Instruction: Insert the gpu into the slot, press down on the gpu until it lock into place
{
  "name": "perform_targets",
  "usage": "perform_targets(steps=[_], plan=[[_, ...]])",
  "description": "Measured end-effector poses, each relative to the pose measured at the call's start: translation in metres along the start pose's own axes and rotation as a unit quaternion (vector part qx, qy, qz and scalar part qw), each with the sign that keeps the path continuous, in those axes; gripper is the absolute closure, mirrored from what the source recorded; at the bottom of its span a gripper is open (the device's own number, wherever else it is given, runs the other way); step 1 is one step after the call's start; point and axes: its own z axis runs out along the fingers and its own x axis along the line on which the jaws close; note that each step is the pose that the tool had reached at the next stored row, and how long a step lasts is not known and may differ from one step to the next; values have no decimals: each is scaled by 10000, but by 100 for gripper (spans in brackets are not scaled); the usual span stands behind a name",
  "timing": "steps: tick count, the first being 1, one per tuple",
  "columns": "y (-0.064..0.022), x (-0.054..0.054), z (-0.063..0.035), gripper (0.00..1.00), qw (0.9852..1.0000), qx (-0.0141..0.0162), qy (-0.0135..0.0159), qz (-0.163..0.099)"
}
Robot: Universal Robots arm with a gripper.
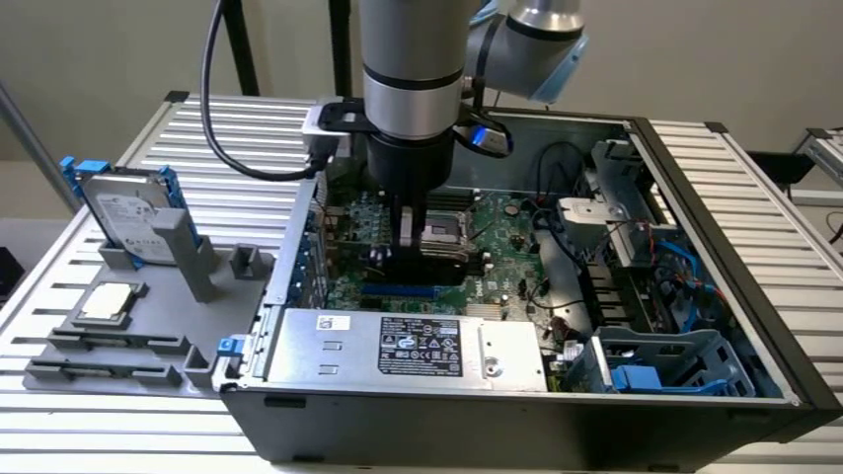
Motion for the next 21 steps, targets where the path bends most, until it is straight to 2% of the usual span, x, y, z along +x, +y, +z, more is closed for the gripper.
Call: perform_targets(steps=[12,21], plan=[[2,6,55,74,10000,-34,-16,-8],[3,21,117,74,9999,-106,-59,-23]])
